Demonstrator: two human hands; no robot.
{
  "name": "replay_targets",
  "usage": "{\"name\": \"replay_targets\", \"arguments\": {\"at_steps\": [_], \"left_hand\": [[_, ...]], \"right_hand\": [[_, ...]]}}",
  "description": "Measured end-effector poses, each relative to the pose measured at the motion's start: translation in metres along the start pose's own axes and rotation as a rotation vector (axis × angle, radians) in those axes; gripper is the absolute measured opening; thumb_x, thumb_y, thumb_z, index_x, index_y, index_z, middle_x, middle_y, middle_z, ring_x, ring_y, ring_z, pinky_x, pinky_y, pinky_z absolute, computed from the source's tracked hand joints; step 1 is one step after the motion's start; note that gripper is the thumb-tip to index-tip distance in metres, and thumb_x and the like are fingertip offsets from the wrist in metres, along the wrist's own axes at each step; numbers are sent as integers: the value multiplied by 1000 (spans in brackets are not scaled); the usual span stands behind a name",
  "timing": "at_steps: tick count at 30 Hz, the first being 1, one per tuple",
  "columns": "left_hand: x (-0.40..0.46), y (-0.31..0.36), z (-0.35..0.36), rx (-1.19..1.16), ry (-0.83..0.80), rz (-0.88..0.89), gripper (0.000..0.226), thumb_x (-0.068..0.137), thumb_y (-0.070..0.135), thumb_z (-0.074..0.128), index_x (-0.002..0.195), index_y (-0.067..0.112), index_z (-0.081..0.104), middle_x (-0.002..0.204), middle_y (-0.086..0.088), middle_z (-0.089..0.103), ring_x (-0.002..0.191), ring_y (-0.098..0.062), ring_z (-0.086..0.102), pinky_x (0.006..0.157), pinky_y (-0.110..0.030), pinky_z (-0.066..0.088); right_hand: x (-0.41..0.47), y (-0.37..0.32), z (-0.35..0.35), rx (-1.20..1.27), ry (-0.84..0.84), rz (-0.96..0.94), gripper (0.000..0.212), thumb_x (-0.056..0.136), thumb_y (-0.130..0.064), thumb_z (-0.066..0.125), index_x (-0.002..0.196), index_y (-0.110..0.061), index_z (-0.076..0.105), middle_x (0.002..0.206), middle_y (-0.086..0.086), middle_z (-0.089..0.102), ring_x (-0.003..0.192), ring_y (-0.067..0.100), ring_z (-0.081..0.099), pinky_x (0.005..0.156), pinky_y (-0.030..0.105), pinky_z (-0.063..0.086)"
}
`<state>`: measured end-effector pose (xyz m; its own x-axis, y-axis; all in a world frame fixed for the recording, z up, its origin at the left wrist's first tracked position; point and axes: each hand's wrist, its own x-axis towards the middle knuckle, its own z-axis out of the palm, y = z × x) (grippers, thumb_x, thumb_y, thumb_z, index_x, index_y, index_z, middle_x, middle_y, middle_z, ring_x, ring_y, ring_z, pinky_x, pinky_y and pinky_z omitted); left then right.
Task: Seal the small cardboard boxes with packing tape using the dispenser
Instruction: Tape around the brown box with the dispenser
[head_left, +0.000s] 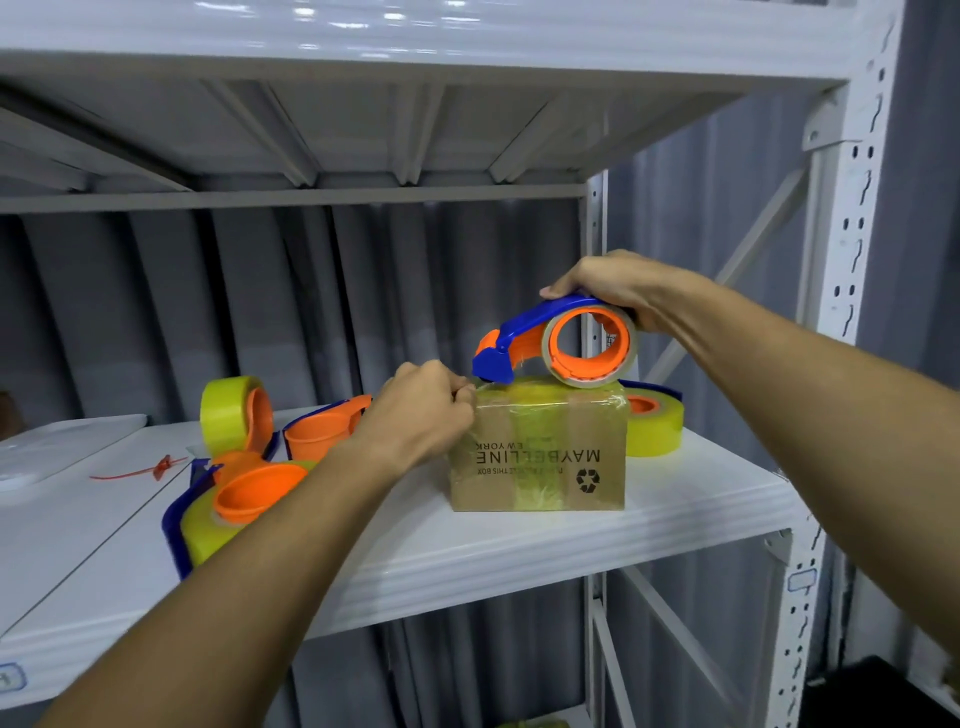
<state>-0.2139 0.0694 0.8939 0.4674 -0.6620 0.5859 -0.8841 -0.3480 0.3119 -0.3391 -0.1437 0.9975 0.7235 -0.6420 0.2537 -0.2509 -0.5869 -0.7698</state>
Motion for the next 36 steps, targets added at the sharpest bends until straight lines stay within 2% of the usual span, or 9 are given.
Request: {"name": "replay_targets", "arguments": {"at_steps": [3, 7, 11, 15, 21, 25, 29, 31, 36], "left_hand": [[3, 2, -3, 35, -62, 10, 54, 87, 77, 45, 90, 35, 79, 54, 18, 65, 55, 1, 62, 44, -17, 35], [4, -1, -8, 81, -141, 47, 74, 65, 92, 43, 94, 34, 79, 66, 18, 70, 61, 2, 64, 46, -17, 38], [5, -3, -8, 99, -159, 76, 76, 65, 90, 42, 96, 31, 78, 70, 15, 70, 65, -3, 65, 51, -18, 40], [3, -8, -8, 72, -166, 84, 78, 65, 91, 41, 98, 31, 78, 77, 12, 74, 73, -6, 67, 65, -34, 56], [10, -5, -7, 231, -185, 176, 63, 85, 81, 42, 82, 24, 69, 74, 6, 67, 74, -13, 62, 65, -38, 53], [8, -3, -2, 293, -152, 203, 53, 92, 73, 37, 102, 23, 52, 101, 5, 56, 92, -18, 57, 73, -34, 44], [10, -4, -2, 334, -242, 254, 58, 96, 70, 25, 147, 46, 37, 117, 9, 49, 108, -15, 52, 82, -31, 41], [10, -3, -2, 323, -278, 284, 54, 97, 66, 23, 148, 51, 36, 116, 10, 46, 110, -12, 47, 85, -30, 39], [10, 2, 5, 216, -343, 306, 53, 104, 52, 30, 152, 32, 39, 148, 10, 47, 136, -13, 37, 115, -39, 34]], "right_hand": [[-2, -2, -2, -22, -9, 1, 33, 80, -47, 76, 93, -17, 72, 71, 0, 74, 59, 14, 68, 64, 28, 57], [-2, -5, -5, -42, -13, 0, 33, 81, -46, 77, 94, -16, 72, 69, -1, 74, 59, 14, 68, 64, 28, 57], [2, -7, -4, -72, -18, 6, 33, 79, -47, 77, 94, -17, 73, 73, 1, 75, 64, 16, 68, 71, 32, 59], [-2, -4, -32, -94, 56, 50, 34, 78, -47, 77, 92, -16, 74, 64, -1, 71, 51, 12, 63, 52, 25, 54], [-14, 15, -42, -129, 118, 70, 32, 81, -46, 74, 85, -15, 70, 51, -5, 65, 36, 7, 56, 36, 16, 43], [-20, 22, -39, -104, 128, 85, 32, 82, -47, 74, 84, -16, 68, 49, -6, 64, 35, 6, 57, 34, 15, 41], [-20, 26, -37, -83, 114, 97, 32, 84, -46, 73, 88, -15, 66, 50, -6, 66, 38, 6, 61, 35, 17, 43], [-20, 29, -36, -81, 101, 106, 33, 84, -46, 73, 89, -14, 67, 51, -5, 67, 39, 7, 63, 35, 17, 44], [-18, 31, -36, -65, 78, 115, 32, 86, -45, 72, 89, -14, 66, 52, -4, 68, 39, 9, 63, 36, 19, 45]]}}
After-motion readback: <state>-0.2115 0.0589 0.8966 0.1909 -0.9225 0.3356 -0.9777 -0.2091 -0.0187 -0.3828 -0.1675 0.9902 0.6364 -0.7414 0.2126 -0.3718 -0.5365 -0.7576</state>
